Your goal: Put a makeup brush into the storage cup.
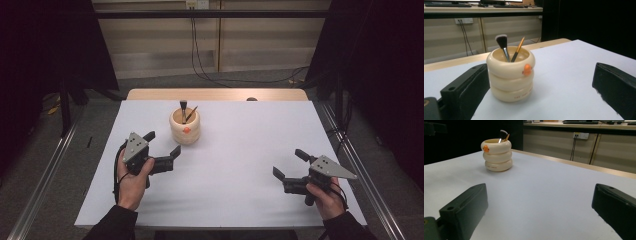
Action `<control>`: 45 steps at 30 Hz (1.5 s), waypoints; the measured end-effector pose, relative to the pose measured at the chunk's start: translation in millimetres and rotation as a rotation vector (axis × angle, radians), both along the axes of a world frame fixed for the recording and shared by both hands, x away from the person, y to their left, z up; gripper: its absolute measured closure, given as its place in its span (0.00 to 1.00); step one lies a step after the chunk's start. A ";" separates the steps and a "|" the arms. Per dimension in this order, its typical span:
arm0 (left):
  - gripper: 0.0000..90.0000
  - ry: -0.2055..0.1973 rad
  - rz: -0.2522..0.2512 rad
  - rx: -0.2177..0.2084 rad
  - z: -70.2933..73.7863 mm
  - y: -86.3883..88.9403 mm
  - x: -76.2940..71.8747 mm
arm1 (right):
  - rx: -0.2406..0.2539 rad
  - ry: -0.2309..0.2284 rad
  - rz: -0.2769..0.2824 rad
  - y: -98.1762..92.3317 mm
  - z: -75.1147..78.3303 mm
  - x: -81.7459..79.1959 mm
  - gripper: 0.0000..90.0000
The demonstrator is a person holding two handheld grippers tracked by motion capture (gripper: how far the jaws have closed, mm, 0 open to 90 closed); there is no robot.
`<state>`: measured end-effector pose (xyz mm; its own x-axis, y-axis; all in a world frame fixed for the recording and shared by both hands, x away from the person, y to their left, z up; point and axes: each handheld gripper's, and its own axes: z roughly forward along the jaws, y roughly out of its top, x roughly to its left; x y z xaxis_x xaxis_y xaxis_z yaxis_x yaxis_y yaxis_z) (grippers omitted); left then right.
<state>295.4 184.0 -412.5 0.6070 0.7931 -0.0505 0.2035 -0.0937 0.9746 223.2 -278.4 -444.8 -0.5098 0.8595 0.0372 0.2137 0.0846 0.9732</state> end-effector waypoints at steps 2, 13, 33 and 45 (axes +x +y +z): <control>0.01 0.005 0.003 -0.009 -1.1 3.7 -3.5 | -0.002 0.000 0.000 -0.2 -0.1 0.0 0.00; 0.02 0.030 0.011 -0.024 -8.8 15.4 -24.3 | -0.003 -0.010 -0.008 0.2 0.1 -0.8 0.00; 0.02 0.009 0.014 -0.023 -18.5 34.6 -49.3 | -0.008 -0.020 -0.006 -0.3 0.4 -2.8 0.00; 0.02 0.028 0.027 -0.051 -21.0 34.5 -50.4 | -0.008 -0.015 -0.013 -0.8 0.1 -2.6 0.00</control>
